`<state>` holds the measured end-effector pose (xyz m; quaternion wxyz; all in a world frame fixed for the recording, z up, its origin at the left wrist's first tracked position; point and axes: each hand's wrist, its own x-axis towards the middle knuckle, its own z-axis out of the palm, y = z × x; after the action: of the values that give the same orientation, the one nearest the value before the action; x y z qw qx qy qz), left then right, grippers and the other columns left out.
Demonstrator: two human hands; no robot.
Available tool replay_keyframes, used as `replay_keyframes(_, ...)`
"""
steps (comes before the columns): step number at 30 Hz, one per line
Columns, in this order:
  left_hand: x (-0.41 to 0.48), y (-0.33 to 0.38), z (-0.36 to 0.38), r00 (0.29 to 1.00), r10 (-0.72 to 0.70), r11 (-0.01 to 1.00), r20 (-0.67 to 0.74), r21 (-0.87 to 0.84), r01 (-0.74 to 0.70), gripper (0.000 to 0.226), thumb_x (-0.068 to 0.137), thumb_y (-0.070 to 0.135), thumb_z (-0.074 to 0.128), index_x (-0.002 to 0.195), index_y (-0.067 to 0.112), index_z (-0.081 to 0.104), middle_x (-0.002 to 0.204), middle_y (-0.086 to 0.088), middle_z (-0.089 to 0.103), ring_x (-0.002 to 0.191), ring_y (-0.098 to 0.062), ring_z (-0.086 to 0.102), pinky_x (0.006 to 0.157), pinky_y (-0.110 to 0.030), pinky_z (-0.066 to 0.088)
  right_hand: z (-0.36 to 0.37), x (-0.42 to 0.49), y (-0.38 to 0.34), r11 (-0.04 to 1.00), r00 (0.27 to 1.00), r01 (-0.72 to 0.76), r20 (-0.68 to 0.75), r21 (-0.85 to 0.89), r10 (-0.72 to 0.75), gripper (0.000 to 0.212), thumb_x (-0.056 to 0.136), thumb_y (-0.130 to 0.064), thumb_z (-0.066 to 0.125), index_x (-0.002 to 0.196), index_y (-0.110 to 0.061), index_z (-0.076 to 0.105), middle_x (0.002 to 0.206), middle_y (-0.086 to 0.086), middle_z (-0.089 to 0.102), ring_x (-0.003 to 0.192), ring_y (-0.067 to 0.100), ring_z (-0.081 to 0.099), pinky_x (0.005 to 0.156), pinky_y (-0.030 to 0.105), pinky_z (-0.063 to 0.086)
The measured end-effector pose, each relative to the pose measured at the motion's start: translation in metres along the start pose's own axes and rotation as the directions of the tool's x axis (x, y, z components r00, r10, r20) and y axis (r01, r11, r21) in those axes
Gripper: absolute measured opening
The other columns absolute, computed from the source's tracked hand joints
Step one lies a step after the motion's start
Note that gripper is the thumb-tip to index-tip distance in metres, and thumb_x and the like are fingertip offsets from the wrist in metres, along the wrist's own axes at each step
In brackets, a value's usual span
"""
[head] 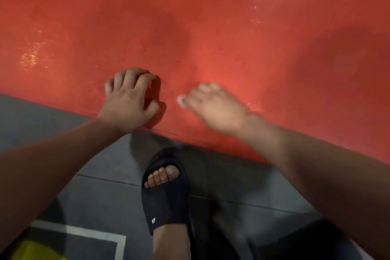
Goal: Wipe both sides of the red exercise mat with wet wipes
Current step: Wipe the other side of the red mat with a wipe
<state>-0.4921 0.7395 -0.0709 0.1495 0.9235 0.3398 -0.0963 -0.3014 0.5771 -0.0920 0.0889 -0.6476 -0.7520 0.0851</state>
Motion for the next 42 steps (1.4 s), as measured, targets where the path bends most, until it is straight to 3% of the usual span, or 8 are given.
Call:
replay_keyframes(6, 0.001, -0.004, -0.001, 1.000, -0.018, 1.000, -0.004, -0.010, 0.018, 0.069, 0.078, 0.053, 0.050, 0.141, 0.025, 0.046, 0.144, -0.004, 0.040, 0.127, -0.034, 0.036, 0.103, -0.057, 0.032, -0.009, 0.034, 0.036, 0.781, 0.753, -0.624, -0.251, 0.022, 0.608, 0.012, 0.096, -0.018, 0.053, 0.102, -0.017, 0.064, 0.090, 0.008, 0.065, 0.086, 0.035, 0.059, 0.077, 0.044, 0.044)
replay_keyframes(9, 0.002, -0.005, -0.001, 0.999, -0.041, 0.999, -0.008, -0.009, 0.041, 0.070, 0.078, 0.056, 0.049, 0.141, 0.026, 0.046, 0.144, -0.005, 0.040, 0.127, -0.035, 0.036, 0.103, -0.057, 0.033, 0.006, 0.019, -0.018, 0.967, 0.965, -0.251, -0.066, 0.043, 0.254, 0.043, 0.079, -0.007, 0.068, 0.120, -0.018, 0.061, 0.096, 0.003, 0.065, 0.089, 0.029, 0.058, 0.079, 0.040, 0.043)
replay_keyframes(13, 0.001, -0.006, 0.002, 0.999, -0.032, 0.999, -0.014, 0.005, 0.032, 0.070, 0.078, 0.057, 0.047, 0.141, 0.025, 0.045, 0.143, -0.005, 0.040, 0.126, -0.036, 0.036, 0.102, -0.057, 0.033, 0.001, 0.001, -0.019, 0.979, 0.979, 0.186, 0.063, 0.086, -0.192, 0.033, 0.090, -0.015, 0.055, 0.122, -0.018, 0.060, 0.096, 0.001, 0.063, 0.090, 0.025, 0.057, 0.080, 0.038, 0.043)
replay_keyframes(20, 0.005, -0.008, 0.000, 1.000, -0.026, 1.000, -0.009, -0.012, 0.026, 0.067, 0.079, 0.054, 0.051, 0.140, 0.026, 0.045, 0.142, -0.004, 0.040, 0.125, -0.035, 0.036, 0.102, -0.056, 0.033, -0.007, 0.055, 0.055, 0.820, 0.806, -0.571, -0.156, 0.052, 0.571, 0.018, 0.097, -0.015, 0.048, 0.109, -0.015, 0.062, 0.099, 0.011, 0.064, 0.097, 0.036, 0.056, 0.086, 0.046, 0.042)
replay_keyframes(27, 0.004, -0.012, 0.000, 1.000, 0.003, 1.000, -0.026, -0.007, -0.003, 0.066, 0.079, 0.053, 0.054, 0.139, 0.027, 0.048, 0.141, -0.004, 0.042, 0.123, -0.035, 0.038, 0.097, -0.054, 0.036, 0.001, 0.024, -0.008, 0.981, 0.985, 0.143, 0.079, 0.132, -0.154, 0.034, 0.091, -0.011, 0.054, 0.125, -0.016, 0.056, 0.098, 0.001, 0.060, 0.092, 0.024, 0.053, 0.082, 0.040, 0.044)
replay_keyframes(34, 0.006, -0.017, -0.005, 0.999, -0.015, 1.000, -0.028, -0.023, 0.014, 0.066, 0.078, 0.050, 0.051, 0.136, 0.021, 0.050, 0.139, -0.005, 0.044, 0.123, -0.035, 0.040, 0.098, -0.054, 0.037, -0.006, 0.081, 0.065, 0.839, 0.823, -0.543, -0.175, 0.035, 0.540, 0.017, 0.093, -0.011, 0.053, 0.108, -0.015, 0.061, 0.098, 0.012, 0.065, 0.096, 0.037, 0.058, 0.084, 0.045, 0.044)
replay_keyframes(38, 0.004, -0.021, -0.005, 0.999, -0.031, 0.999, -0.041, -0.012, 0.030, 0.065, 0.078, 0.050, 0.051, 0.136, 0.021, 0.050, 0.139, -0.005, 0.044, 0.122, -0.035, 0.041, 0.097, -0.053, 0.037, 0.012, 0.062, 0.001, 0.990, 0.991, -0.129, -0.040, 0.052, 0.131, 0.049, 0.075, -0.001, 0.065, 0.122, -0.015, 0.061, 0.099, 0.007, 0.065, 0.092, 0.032, 0.059, 0.081, 0.042, 0.047)
replay_keyframes(42, 0.000, -0.023, -0.002, 0.998, -0.041, 0.999, -0.055, 0.000, 0.041, 0.066, 0.078, 0.050, 0.051, 0.136, 0.019, 0.050, 0.139, -0.007, 0.045, 0.121, -0.036, 0.042, 0.097, -0.054, 0.036, 0.008, 0.039, -0.016, 0.973, 0.978, 0.191, 0.056, 0.127, -0.199, 0.042, 0.087, -0.009, 0.063, 0.128, -0.018, 0.056, 0.099, 0.002, 0.061, 0.096, 0.026, 0.056, 0.087, 0.042, 0.048)
